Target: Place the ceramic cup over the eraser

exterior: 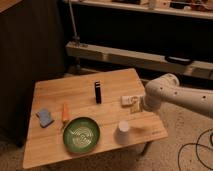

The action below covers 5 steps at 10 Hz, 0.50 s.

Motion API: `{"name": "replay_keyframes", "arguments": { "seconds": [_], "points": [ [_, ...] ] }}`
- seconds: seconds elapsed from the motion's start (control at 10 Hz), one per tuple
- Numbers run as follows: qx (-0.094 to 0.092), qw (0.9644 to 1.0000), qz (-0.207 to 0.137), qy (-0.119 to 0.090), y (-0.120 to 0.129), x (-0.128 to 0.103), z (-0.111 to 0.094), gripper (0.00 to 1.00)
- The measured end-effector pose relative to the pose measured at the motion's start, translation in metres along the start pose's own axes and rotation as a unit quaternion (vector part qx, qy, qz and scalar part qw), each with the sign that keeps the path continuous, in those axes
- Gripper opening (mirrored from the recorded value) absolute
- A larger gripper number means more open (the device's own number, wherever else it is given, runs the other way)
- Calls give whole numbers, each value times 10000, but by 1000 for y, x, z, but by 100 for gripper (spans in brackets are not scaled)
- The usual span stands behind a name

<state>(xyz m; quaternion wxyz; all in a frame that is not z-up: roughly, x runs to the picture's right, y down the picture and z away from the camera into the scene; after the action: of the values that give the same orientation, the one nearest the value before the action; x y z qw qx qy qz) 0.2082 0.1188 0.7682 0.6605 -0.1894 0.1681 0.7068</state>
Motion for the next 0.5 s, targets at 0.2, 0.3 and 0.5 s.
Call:
{"name": "replay_keyframes", "arguments": {
  "seconds": [0.2, 0.3, 0.5],
  "points": [
    [0, 10000, 0, 0, 0, 0, 0, 80],
    [2, 10000, -3, 4, 0, 1, 0, 80],
    [166, 9998, -66, -12, 2, 4, -4, 80]
  ]
}}
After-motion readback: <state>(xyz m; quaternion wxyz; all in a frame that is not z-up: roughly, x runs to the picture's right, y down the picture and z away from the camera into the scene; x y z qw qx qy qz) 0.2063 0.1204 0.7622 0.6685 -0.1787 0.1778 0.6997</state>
